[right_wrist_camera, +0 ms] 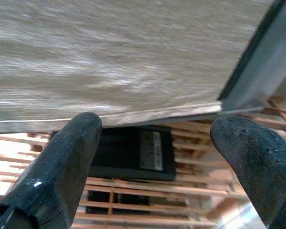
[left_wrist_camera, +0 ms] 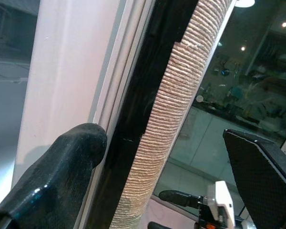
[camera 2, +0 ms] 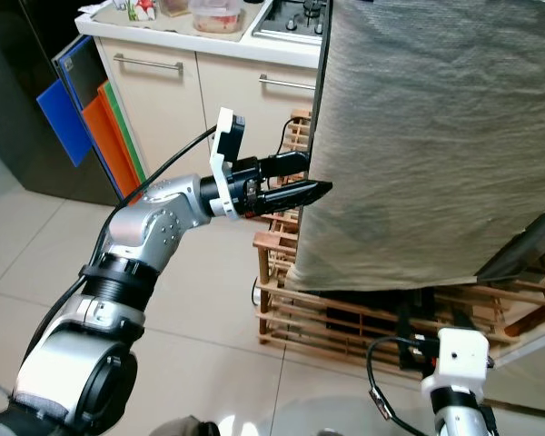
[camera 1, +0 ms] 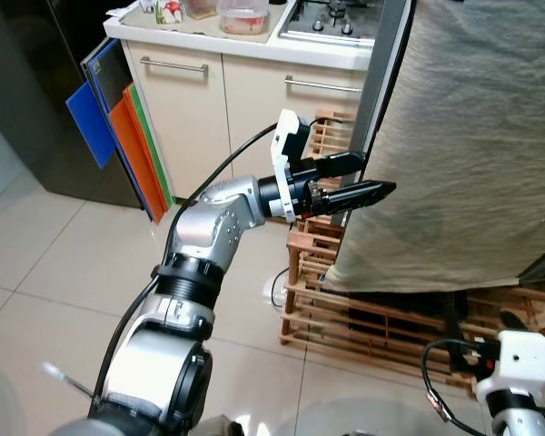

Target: Restocking fridge

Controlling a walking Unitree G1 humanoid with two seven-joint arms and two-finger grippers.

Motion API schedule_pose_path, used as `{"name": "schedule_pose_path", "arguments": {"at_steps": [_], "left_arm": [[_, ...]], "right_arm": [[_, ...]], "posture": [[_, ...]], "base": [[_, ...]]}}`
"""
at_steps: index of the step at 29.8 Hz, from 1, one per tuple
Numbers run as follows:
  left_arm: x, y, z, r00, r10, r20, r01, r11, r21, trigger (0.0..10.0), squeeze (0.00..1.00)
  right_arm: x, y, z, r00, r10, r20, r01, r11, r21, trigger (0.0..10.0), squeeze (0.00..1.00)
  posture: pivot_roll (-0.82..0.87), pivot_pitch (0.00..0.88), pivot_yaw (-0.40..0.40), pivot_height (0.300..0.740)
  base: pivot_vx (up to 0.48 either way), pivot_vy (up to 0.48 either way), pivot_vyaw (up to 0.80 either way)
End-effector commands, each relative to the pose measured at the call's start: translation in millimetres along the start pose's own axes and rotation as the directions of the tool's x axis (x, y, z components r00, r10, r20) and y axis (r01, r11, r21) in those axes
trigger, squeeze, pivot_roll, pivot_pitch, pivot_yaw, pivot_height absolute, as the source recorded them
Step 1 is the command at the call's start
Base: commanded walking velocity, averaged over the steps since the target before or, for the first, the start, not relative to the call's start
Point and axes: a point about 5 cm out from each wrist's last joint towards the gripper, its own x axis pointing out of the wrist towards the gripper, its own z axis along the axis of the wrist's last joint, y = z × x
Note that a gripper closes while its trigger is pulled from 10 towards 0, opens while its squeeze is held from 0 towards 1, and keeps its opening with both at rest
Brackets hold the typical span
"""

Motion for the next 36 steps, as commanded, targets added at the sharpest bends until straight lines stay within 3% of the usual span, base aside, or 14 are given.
{"name": "schedule_pose_path", "arguments": {"at_steps": [1, 4, 7, 9, 13, 18, 20, 30, 36], "left_arm": [[9.4, -6.3, 0, 0.999, -0.029, -0.017, 0.029, 1.000, 0.000, 10.0, 0.00], [8.2, -5.9, -1, 1.000, -0.015, -0.017, 0.015, 1.000, -0.001, 10.0, 0.00], [5.2, -0.2, -5, 0.994, 0.108, -0.025, -0.106, 0.993, 0.050, 10.0, 0.00], [2.4, 10.5, -12, 0.962, 0.271, -0.028, -0.266, 0.958, 0.107, 10.0, 0.00], [1.8, 15.9, -11, 0.931, 0.365, -0.005, -0.361, 0.922, 0.137, 10.0, 0.00], [6.3, 13.3, -8, 0.926, 0.375, 0.036, -0.377, 0.919, 0.113, 10.0, 0.00], [11.3, 7.3, -9, 0.932, 0.359, 0.055, -0.363, 0.926, 0.101, 10.0, 0.00], [16.1, -2.8, -6, 0.944, 0.318, 0.089, -0.325, 0.943, 0.073, 10.0, 0.00], [21.5, -14.4, 0, 0.953, 0.284, 0.104, -0.293, 0.953, 0.080, 10.0, 0.00]], "right_arm": [[-1.3, -5.4, 3, 0.999, -0.053, 0.006, 0.053, 0.998, -0.026, 10.0, 0.00], [-2.0, -6.2, 4, 0.997, -0.078, 0.006, 0.079, 0.996, -0.034, 10.0, 0.00], [-1.0, -2.1, 1, 0.999, -0.049, -0.011, 0.050, 0.999, 0.019, 10.0, 0.00], [2.0, 3.7, 0, 0.999, 0.037, -0.017, -0.036, 0.997, 0.068, 10.0, 0.00], [4.6, 8.4, -2, 0.988, 0.147, -0.049, -0.143, 0.987, 0.077, 10.0, 0.00], [5.8, 9.6, -6, 0.965, 0.229, -0.125, -0.225, 0.973, 0.048, 10.0, 0.00], [5.2, 7.8, -11, 0.942, 0.265, -0.206, -0.266, 0.964, 0.026, 10.0, 0.00], [4.6, 4.6, -11, 0.936, 0.257, -0.240, -0.262, 0.965, 0.012, 10.0, 0.00], [0.0, 2.6, -16, 0.911, 0.230, -0.344, -0.232, 0.972, 0.036, 10.0, 0.00]], "posture": [[-0.15, 0.058, 0.034, 0.740], [-0.15, 0.058, 0.033, 0.740], [-0.15, 0.056, 0.035, 0.740], [-0.15, 0.052, 0.036, 0.740], [-0.15, 0.054, 0.020, 0.740], [-0.15, 0.049, 0.005, 0.740], [-0.14, 0.045, -0.001, 0.740], [-0.13, 0.037, -0.001, 0.740], [-0.13, 0.039, 0.000, 0.740]], "base": [[0.000, 0.000, 0.00], [0.000, 0.000, 0.00], [0.000, 0.000, 0.00], [0.000, 0.000, 0.00], [0.000, 0.000, 0.00], [0.000, 0.000, 0.00], [0.000, 0.000, 0.00], [0.000, 0.000, 0.00], [0.000, 0.000, 0.00]]}}
